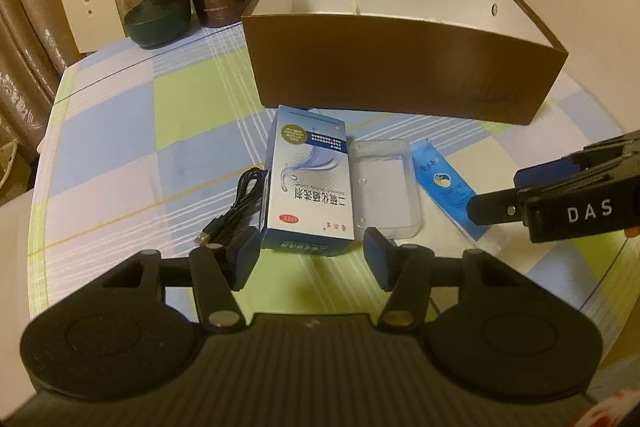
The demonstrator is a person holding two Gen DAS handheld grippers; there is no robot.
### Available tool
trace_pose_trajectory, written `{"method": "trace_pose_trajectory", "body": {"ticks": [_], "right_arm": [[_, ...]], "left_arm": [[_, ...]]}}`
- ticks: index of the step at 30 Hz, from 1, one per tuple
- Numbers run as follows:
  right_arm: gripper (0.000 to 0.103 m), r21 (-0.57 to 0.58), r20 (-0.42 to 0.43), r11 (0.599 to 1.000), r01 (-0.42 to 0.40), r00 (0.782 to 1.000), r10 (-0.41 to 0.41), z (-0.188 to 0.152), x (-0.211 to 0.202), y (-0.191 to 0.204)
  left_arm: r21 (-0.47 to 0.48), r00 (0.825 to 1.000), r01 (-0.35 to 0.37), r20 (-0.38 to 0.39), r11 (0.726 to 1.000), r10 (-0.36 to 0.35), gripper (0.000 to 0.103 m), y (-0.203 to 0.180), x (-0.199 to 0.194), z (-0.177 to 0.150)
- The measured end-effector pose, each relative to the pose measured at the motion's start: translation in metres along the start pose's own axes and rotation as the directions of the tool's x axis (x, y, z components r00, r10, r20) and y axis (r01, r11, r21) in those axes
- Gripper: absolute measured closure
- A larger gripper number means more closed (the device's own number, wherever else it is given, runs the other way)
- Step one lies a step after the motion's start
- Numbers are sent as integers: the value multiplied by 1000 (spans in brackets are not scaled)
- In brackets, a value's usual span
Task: Organize rigid objects
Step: 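Move the left tool to the blue-and-white medicine box while the right tool approaches the blue tube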
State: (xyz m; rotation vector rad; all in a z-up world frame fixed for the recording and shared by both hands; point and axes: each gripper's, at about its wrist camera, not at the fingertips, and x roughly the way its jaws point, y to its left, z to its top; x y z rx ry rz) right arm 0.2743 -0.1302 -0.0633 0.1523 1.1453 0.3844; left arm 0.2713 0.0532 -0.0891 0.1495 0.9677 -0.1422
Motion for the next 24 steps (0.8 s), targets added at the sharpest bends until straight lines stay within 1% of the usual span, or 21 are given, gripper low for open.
{"method": "trace_pose_trajectory", "body": {"ticks": [7,10,12,13,14,16,20,24], "right_arm": [[40,14,-51,999,37,998,-37,-4,18,-11],[40,1,-64,998,60,996,-60,-7,25,-13],[40,-6,-71,998,69,995,-69,-9,28,-14],[40,-6,-73,997,71,995,-71,-9,29,-15],[40,-7,-75,997,72,995,-72,-9,30,-16],[40,-9,-80,997,73,994,-74,-9,33,-16],[40,-26,-86,997,77,993,-79,-9,38,-15],[40,-53,-90,995,87,992,-91,-10,44,-12]], "left_arm": [[60,1000,-17,-10,998,18,48,-5,19,6],[101,999,-45,-15,994,47,48,-9,27,7],[151,997,-69,-14,986,72,47,-15,32,6],[171,997,-78,-14,982,82,45,-17,34,5],[193,996,-85,-13,978,89,40,-19,36,4],[221,995,-90,-11,971,95,38,-23,39,1],[241,995,-90,-29,966,100,38,-26,48,-2],[261,993,-107,-24,959,118,38,-26,57,-3]]}}
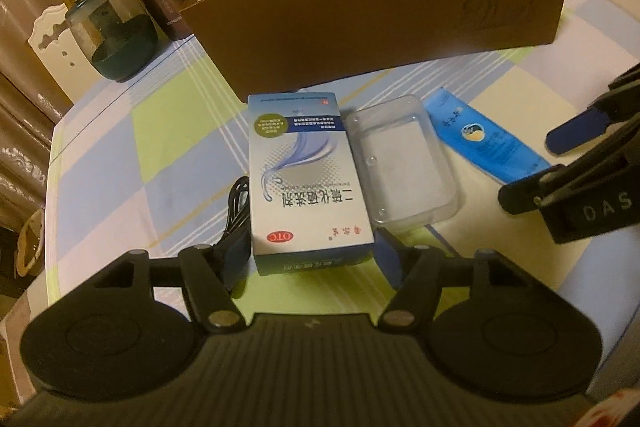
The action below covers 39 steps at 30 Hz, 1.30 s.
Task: Organize rigid objects
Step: 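Move the left tool to the blue-and-white medicine box while the right tool approaches the blue tube, then close the left gripper on the medicine box while the right gripper grasps the blue tube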
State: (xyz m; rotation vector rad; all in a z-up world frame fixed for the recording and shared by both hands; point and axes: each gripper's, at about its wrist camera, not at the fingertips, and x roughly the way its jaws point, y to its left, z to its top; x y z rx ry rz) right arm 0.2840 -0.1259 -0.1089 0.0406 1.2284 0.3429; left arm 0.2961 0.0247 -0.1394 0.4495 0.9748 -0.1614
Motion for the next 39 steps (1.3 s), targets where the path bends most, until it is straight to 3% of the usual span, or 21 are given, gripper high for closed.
{"method": "trace_pose_trajectory", "body": {"ticks": [8,9,12,24,31,34,36,39], "right_arm": [[42,-100,43,995,23,999,-19,-6,4,7],[54,-111,47,993,25,999,-19,-7,4,8],[67,-146,58,989,40,998,-32,-9,3,8],[67,-175,25,984,-37,999,42,-30,-11,-9],[67,-163,-3,984,-73,997,74,-40,-20,-25],[58,-153,6,985,-77,997,79,-39,-20,-25],[47,-157,16,986,-60,998,63,-38,-19,-22],[45,-167,37,985,-36,998,43,-38,-17,-20]], "left_arm": [[-10,1000,2,24,1000,-2,39,4,-1,-5],[-17,1000,4,22,1000,-4,39,5,-2,-6],[-43,1000,17,22,999,-16,39,7,-7,-12],[-191,996,80,-24,978,-87,40,5,-41,-56],[-288,986,119,-77,950,-147,39,4,-55,-74],[-275,988,105,-77,956,-131,38,5,-58,-69],[-269,990,103,-69,958,-125,36,6,-56,-62],[-253,991,85,-76,964,-108,36,7,-49,-54]]}}
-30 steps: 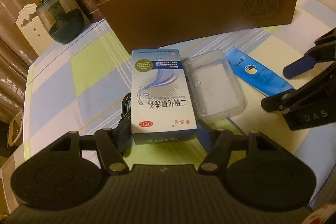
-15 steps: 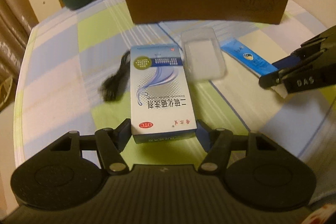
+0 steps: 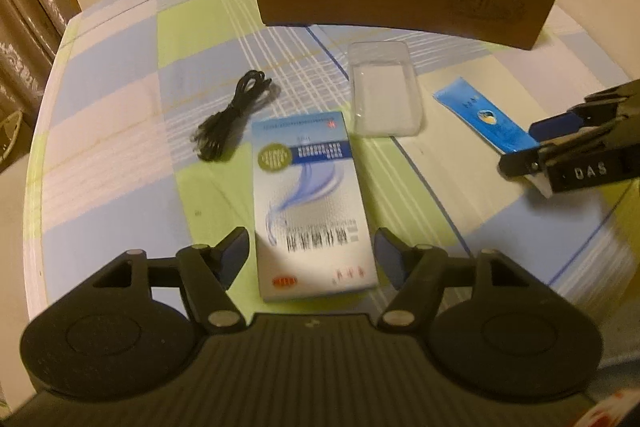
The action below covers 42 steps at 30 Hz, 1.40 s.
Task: Organize rigid objects
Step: 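Close the left gripper on the medicine box while the right gripper grasps the blue tube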
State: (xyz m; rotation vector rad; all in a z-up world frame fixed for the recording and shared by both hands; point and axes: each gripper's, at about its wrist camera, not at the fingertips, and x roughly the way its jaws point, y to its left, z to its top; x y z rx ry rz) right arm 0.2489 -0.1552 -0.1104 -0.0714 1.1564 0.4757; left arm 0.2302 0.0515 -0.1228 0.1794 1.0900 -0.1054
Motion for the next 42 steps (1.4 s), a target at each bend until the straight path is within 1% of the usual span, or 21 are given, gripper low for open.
{"method": "trace_pose_trajectory", "body": {"ticks": [3,6,13,17,22,24,25,36,42], "right_arm": [[45,-2,12,1000,20,1000,-20,2,2,1],[45,-9,25,999,37,999,-37,4,5,3],[45,-70,30,994,88,996,-86,2,8,14],[48,-65,31,993,98,995,-97,0,8,16],[55,-66,37,993,100,994,-98,-1,6,18],[62,-69,40,993,99,995,-96,-2,6,19],[63,-71,41,993,98,995,-96,-2,6,19],[64,-67,44,993,98,994,-96,-3,6,20],[65,-36,37,998,58,998,-56,-2,2,15]], "left_arm": [[12,1000,-18,-22,1000,18,36,0,11,7],[15,999,-32,-27,999,33,36,-2,19,13],[-26,999,-42,-16,999,41,39,1,29,23],[-52,998,-55,-9,997,55,40,1,29,22],[-67,998,-62,-9,996,61,40,0,26,19],[-71,998,-62,-9,996,62,40,1,25,18],[-71,998,-63,-9,995,62,40,1,25,17],[-60,997,-73,-4,996,73,40,-1,24,15],[-53,997,-72,0,996,72,40,-2,21,14]]}}
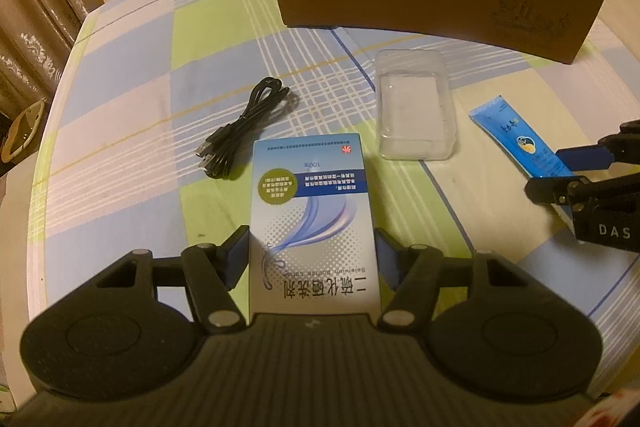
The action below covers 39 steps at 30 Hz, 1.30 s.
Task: Organize rigid objects
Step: 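Close the left gripper on the medicine box while the right gripper grasps the blue tube, then lift the medicine box and blue tube and carry both over the brown box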
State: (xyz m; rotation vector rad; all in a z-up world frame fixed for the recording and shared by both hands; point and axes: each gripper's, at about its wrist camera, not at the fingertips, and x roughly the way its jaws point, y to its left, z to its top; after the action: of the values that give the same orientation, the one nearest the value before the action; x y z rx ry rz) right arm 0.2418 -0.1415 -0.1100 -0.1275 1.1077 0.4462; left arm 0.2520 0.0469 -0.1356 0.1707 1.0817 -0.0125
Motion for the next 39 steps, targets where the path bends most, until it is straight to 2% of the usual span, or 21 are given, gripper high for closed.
{"method": "trace_pose_trajectory", "body": {"ticks": [15,25,39], "right_arm": [[65,38,77,998,-47,996,44,15,-33,0],[65,60,141,996,-61,989,52,37,-59,-6],[65,124,226,990,-64,974,35,79,-81,-33]], "left_arm": [[5,998,-4,66,1000,4,40,4,-34,16],[34,989,5,146,999,-10,40,4,-58,48],[100,969,26,241,995,-50,40,-8,-68,106]]}}
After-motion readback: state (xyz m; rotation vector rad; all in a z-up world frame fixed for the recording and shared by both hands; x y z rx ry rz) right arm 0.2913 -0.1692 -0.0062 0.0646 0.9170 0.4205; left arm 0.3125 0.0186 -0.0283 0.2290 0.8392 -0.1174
